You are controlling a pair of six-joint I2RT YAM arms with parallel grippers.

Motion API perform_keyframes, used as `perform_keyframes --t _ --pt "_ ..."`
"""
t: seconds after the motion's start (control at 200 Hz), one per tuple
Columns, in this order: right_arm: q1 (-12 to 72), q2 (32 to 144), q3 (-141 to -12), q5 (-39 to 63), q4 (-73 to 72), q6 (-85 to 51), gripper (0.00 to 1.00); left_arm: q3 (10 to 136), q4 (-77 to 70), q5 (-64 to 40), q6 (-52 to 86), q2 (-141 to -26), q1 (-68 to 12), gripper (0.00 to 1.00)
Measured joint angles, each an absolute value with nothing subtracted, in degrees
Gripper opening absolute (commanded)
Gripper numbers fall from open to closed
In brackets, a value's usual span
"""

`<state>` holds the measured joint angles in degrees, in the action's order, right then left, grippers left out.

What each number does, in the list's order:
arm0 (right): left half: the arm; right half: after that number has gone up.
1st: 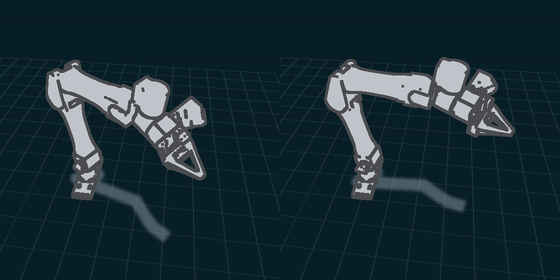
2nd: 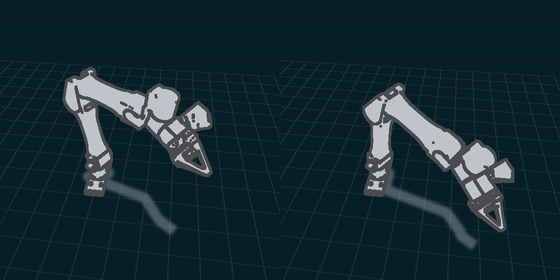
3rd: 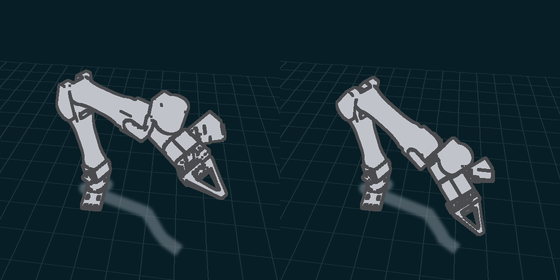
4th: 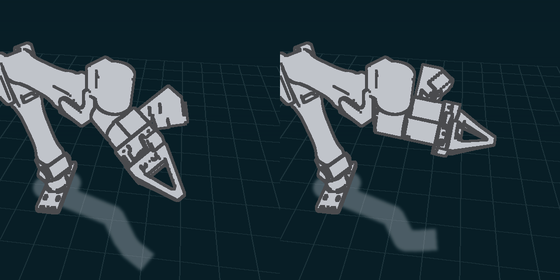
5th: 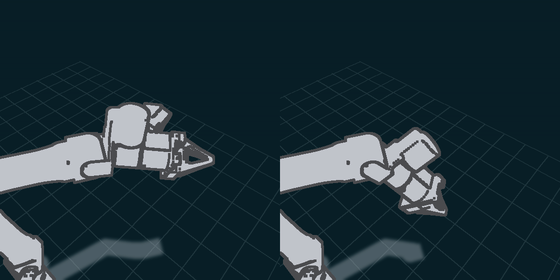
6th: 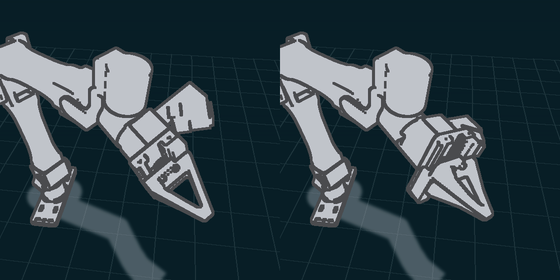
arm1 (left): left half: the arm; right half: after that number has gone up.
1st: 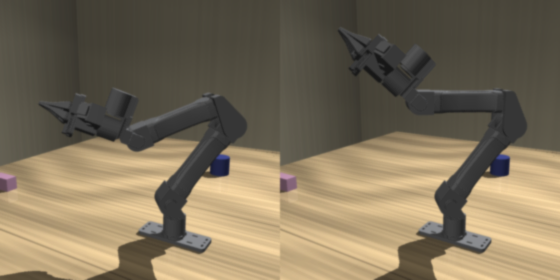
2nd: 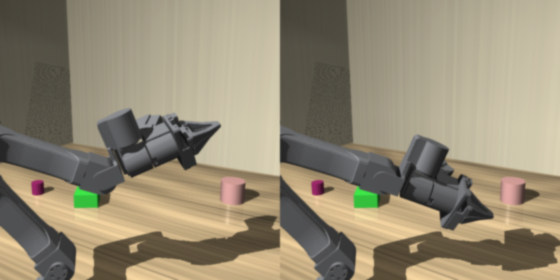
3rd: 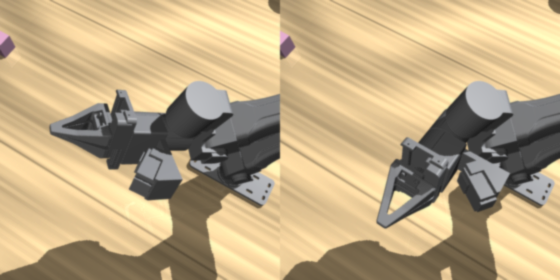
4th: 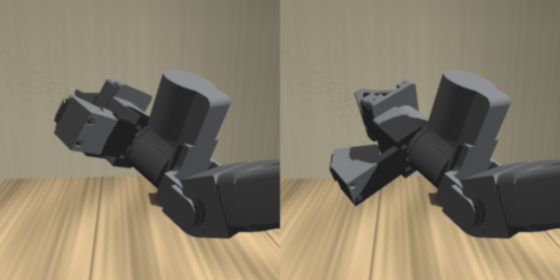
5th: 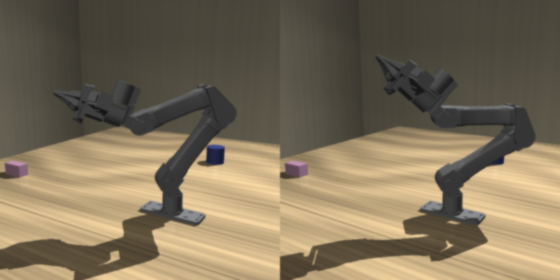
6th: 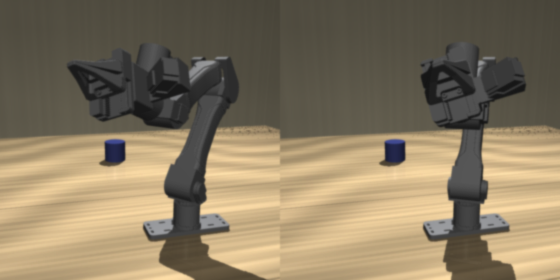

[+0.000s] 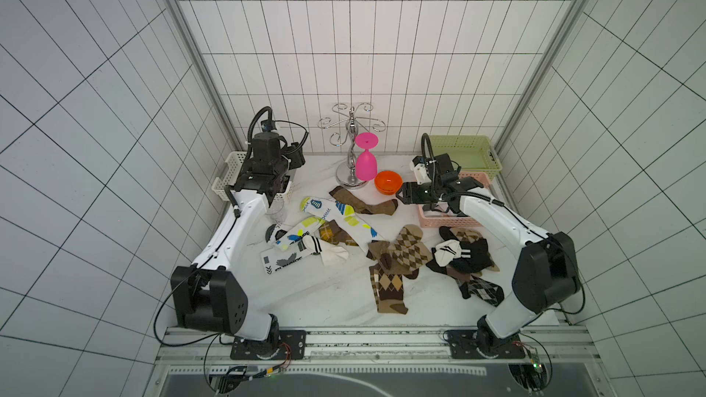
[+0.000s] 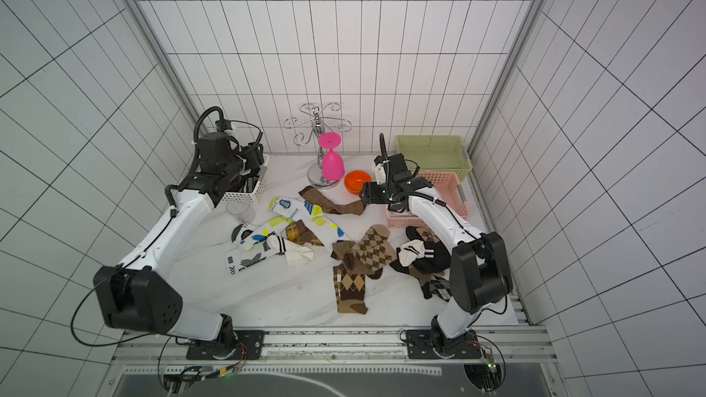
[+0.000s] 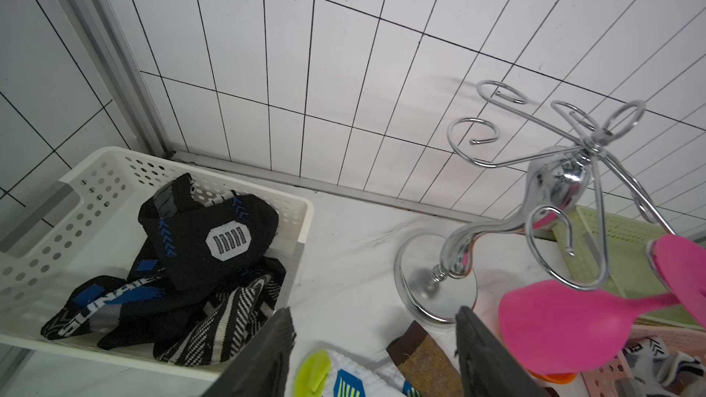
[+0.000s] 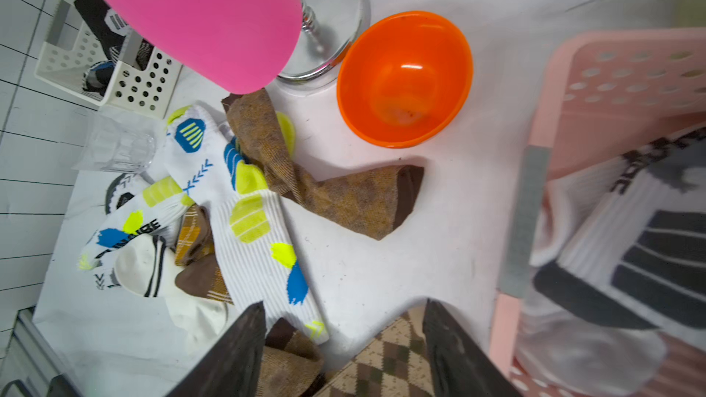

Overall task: Sort the socks into the basket by color
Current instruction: Pick up the sock at the center of the board.

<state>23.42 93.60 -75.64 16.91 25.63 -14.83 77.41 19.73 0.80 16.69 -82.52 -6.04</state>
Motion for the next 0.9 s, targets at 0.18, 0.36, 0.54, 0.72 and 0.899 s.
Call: perform_keyframes --t 0.18,0.36,0.54,0.72,0.899 --pt "31.0 94.0 -74.4 16.8 24.5 -12.5 0.52 70.1 20.7 0.3 18.1 -74.1 -8.0 0.67" --pt "38.8 98.1 -74.5 16.5 23.0 -9.6 0.48 63.9 23.0 0.1 20.1 -65.8 -10.2 0.66" --pt "46.2 105.7 -74.7 16.5 23.0 -6.6 0.44 61.8 25.9 0.2 21.5 -59.0 -11.3 0.66" --pt "52.4 111.8 -78.3 17.1 23.5 -5.0 0.48 61.0 28.4 0.2 22.4 -54.3 -11.6 0.66" --pt "56.8 115.8 -82.4 16.9 22.7 -4.4 0.69 59.7 31.1 0.2 22.9 -51.6 -11.6 0.66"
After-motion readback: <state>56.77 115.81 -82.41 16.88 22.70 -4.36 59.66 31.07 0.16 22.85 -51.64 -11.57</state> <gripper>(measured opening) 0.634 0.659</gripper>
